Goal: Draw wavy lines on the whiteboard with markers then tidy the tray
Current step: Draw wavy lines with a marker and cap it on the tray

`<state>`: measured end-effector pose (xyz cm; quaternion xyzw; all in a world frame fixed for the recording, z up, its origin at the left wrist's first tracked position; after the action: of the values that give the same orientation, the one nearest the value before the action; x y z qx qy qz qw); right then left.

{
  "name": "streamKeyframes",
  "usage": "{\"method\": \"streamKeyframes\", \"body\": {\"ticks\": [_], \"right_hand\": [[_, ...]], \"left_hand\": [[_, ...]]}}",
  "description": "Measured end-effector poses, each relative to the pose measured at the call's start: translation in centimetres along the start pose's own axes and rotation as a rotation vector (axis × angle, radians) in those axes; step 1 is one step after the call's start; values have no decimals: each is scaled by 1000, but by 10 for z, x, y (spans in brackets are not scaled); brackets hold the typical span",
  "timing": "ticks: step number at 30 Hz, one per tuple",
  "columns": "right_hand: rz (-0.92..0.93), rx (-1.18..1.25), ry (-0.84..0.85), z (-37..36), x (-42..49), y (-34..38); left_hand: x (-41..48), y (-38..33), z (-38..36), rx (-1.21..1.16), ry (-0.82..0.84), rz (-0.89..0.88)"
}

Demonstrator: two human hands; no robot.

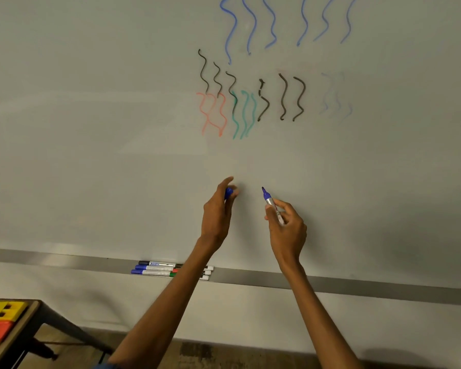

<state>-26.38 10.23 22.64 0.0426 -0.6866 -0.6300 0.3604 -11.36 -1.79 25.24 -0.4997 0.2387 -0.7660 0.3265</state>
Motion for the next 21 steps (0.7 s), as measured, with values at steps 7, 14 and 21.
{"method": "streamKeyframes", "body": {"ticks": [7, 14, 21], "right_hand": [[12, -102, 343, 14, 0, -3], [50, -326, 641, 31, -8, -9], [47, -378, 701, 45, -23, -16]], "left_hand": [[-39, 20, -18, 38, 343, 95], [-83, 10, -34, 142, 532, 5], [-95, -6, -50, 187, 571, -43]]}}
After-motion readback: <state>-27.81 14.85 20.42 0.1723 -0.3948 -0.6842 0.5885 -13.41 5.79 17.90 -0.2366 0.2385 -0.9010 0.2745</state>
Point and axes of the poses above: each hand's wrist, its own x-axis towards the middle knuckle, its own z-axis out of the back of the hand, y = z × x, the point moved 7 cm from there along x, towards the middle knuckle, and after that the axes turned 5 degrees about x, right-handed, at the moved point
